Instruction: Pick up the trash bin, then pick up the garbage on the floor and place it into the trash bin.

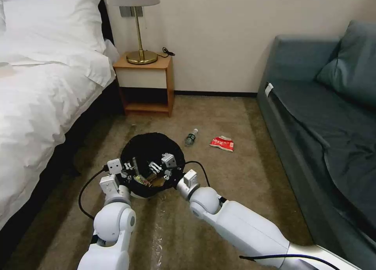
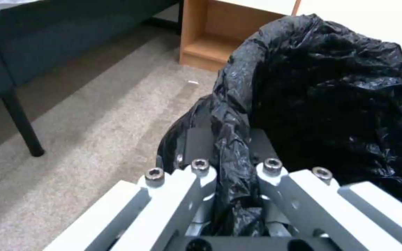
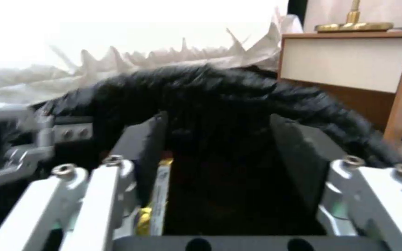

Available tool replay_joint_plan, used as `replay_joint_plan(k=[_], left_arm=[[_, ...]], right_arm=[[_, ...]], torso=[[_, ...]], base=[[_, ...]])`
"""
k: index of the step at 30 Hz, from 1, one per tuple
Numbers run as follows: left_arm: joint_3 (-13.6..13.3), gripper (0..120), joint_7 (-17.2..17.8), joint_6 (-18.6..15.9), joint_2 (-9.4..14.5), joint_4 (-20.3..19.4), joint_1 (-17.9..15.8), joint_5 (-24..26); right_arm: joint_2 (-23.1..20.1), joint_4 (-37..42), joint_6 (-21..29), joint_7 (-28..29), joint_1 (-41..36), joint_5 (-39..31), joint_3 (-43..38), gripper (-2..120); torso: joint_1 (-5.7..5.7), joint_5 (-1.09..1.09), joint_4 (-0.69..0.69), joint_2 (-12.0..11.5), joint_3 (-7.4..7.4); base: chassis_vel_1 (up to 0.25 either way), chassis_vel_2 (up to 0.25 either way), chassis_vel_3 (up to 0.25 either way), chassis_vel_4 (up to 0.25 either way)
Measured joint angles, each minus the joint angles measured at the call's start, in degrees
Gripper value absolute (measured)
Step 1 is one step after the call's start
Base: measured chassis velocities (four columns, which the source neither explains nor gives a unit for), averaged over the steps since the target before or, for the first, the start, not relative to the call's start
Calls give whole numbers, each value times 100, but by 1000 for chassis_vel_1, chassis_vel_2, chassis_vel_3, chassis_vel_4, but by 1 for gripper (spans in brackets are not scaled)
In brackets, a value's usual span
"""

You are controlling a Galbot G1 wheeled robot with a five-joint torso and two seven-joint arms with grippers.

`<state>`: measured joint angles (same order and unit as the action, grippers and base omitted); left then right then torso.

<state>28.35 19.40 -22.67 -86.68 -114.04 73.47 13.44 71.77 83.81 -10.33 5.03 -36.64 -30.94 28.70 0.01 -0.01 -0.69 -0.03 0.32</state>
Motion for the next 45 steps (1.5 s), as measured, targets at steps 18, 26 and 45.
replay_joint_plan(k=[18, 26, 45], left_arm=[[65, 5, -318, 217, 456, 153, -156, 355], [222, 5, -410, 304, 619, 156, -145, 394], [388, 5, -483, 383, 838, 138, 9, 511]], right_arm=[[-920, 1032, 151, 379, -1740, 372, -3435, 100], [-755, 1497, -112, 516, -3060, 985, -4942, 100], [-25, 1063, -815, 367, -3233, 1577, -5378, 100]], torso=[[0, 2, -3, 0, 0], [0, 2, -1, 1, -1], [0, 0, 0, 1, 0]], base=[[0, 0, 0, 0], [0, 0, 0, 0], [0, 0, 0, 0]])
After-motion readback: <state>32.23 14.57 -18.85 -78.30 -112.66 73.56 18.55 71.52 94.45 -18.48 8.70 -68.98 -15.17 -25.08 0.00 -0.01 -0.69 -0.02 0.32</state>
